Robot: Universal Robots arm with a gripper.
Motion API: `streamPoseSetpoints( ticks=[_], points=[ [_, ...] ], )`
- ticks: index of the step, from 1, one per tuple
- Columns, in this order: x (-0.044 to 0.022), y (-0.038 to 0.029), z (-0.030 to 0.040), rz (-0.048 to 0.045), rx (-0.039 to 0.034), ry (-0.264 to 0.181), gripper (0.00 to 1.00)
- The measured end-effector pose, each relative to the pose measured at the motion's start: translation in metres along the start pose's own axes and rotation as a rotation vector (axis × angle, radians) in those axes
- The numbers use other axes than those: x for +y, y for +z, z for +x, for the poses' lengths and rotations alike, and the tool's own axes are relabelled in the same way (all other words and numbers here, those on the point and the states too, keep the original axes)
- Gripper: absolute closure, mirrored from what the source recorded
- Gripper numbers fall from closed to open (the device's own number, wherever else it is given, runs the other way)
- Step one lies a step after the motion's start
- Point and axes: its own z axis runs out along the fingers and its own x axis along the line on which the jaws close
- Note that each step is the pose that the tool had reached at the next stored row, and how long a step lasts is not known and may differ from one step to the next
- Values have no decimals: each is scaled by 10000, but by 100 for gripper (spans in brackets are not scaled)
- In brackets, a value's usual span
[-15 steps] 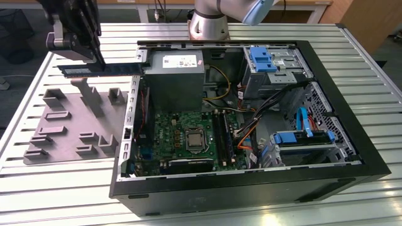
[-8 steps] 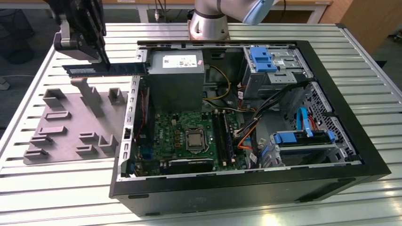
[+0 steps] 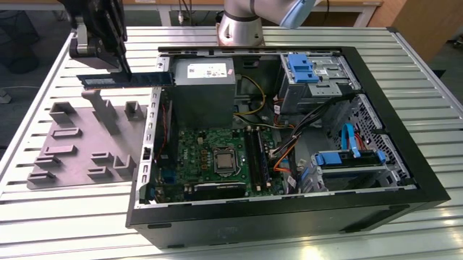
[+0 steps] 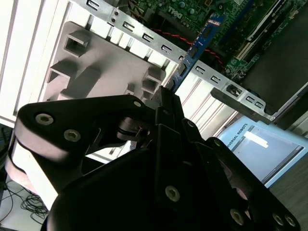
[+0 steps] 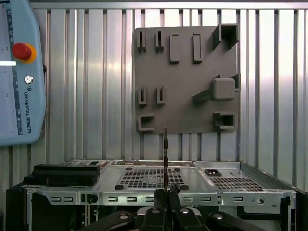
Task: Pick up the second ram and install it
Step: 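Pick up the second ram and move it above second insertion slot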
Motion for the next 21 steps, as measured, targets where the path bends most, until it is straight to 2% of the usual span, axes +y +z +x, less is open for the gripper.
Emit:
streamPoseSetpoints(
  ticks=[14,18,21],
  points=[
    [-48,0,-1,-1,1,-1,86],
    [-99,0,-1,0,1,1,86],
    [-162,1,-1,-1,1,0,86]
  ],
)
